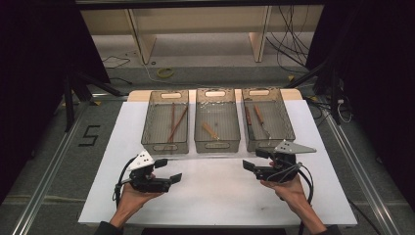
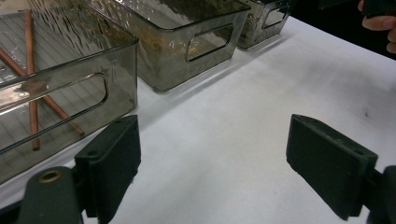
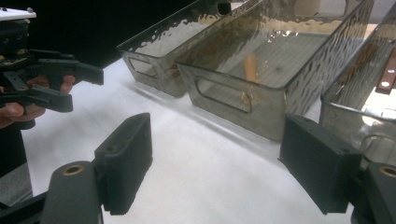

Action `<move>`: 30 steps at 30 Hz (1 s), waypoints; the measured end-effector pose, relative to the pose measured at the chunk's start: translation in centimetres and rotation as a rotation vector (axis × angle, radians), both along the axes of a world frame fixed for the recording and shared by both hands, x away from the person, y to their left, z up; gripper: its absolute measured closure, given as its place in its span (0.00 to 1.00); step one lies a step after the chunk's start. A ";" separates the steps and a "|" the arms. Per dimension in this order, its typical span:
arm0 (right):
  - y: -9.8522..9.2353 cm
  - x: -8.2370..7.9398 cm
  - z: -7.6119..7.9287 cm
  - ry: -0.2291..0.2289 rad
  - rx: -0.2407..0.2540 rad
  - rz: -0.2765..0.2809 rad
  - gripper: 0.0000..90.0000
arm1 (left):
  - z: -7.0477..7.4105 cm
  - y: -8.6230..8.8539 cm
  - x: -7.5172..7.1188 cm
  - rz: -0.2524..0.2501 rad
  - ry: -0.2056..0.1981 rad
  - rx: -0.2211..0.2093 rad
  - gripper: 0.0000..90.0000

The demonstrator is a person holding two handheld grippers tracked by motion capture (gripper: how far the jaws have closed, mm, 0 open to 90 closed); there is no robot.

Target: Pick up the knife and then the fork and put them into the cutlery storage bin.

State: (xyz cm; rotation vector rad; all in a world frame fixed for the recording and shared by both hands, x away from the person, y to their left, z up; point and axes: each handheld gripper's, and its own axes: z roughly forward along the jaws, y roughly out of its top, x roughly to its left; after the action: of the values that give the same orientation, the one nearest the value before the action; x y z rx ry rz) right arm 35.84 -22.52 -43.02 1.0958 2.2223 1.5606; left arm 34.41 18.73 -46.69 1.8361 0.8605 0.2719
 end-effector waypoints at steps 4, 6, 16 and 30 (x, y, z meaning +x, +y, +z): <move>-0.3 -0.7 -0.4 0.002 -0.001 0.000 0.28 | 0.0 0.0 0.0 -0.004 0.001 -0.002 0.19; -0.3 -1.0 -0.7 -0.003 -0.008 -0.001 0.28 | 0.0 0.0 -0.1 -0.004 0.001 -0.004 0.19; -0.7 -1.9 -1.5 0.003 -0.021 0.006 0.26 | 0.0 0.0 -0.2 -0.009 0.006 -0.006 0.19; -1.3 -2.4 -2.3 0.027 -0.035 -0.008 0.25 | -0.1 0.2 -0.2 -0.008 0.009 -0.019 0.19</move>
State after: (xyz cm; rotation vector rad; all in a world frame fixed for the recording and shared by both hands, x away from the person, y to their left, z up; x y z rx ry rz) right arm 33.47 -23.80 -45.33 1.1211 2.2505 1.5065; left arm 34.18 18.92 -46.77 1.8243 0.8582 0.2500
